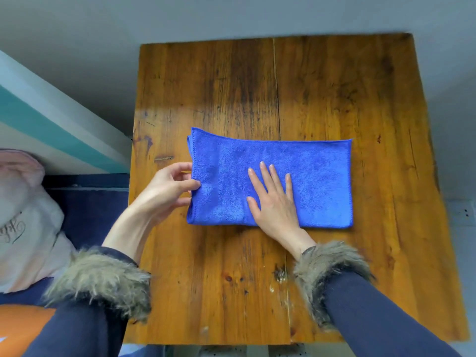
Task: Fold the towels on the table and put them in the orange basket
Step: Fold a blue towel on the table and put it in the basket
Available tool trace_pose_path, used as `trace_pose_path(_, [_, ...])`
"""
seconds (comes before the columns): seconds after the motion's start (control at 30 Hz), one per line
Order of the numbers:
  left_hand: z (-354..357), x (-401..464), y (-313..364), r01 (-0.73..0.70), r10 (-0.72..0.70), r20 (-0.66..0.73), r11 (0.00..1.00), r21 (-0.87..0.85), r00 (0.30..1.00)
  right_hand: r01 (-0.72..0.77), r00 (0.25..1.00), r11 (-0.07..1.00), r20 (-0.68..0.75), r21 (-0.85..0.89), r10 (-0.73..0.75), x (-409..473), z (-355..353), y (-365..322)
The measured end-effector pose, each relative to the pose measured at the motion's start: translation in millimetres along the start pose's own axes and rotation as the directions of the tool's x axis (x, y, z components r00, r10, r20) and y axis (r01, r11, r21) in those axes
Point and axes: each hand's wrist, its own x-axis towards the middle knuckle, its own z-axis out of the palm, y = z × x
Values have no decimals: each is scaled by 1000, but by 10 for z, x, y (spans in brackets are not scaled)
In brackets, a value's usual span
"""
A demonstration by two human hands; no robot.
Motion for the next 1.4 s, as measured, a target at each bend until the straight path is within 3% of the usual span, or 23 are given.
trace_pose_path(0.07, [150,-102,108,-18,18,32,1000,-2,999,24,998,984,-63,175,-13,-119,-157,114])
trace_pose_path(0.2, [620,-230,280,-73,72,64,997,11,995,-50,977,927,-174,373,122,-413,-414,528])
trace_pose_path(0.33, [1277,-167,316,-106,105,22,992,65,994,-139,963,867,-137,478,230,-672,-563,975])
trace_pose_path(0.53, [2104,143,85,-55,75,-55,952,300,996,-245,946,734,-8,634,323,-789,-612,1378])
trace_pose_path(0.8, [2582,188,3,-119,190,-96,863,492,977,-358,912,549,157,755,378,-776,-653,1517])
trace_pose_path(1.03, [2819,225,-102,-203,249,-7,805,558,968,-369,911,502,197,782,362,-745,-674,1597])
trace_pose_path(1.13, [2823,240,-139,-230,232,57,837,497,971,-404,890,464,222,788,398,-702,-671,1611])
trace_pose_path(1.2, [2767,208,-157,-303,307,55,863,404,950,-429,873,441,238,788,425,-650,-686,1598])
trace_pose_path(1.23, [2698,177,-172,-387,418,22,819,424,908,-434,869,437,237,788,435,-620,-691,1592])
trace_pose_path(1.3, [2482,130,-235,-522,662,-17,607,599,750,-433,868,476,213,765,448,-548,-716,1576])
trace_pose_path(1.37, [2227,153,-327,-482,783,22,360,799,621,-416,869,548,140,726,474,-439,-770,1558])
trace_pose_path(1.4, [2112,186,-382,-432,787,60,271,860,614,-409,866,569,107,714,488,-367,-788,1545])
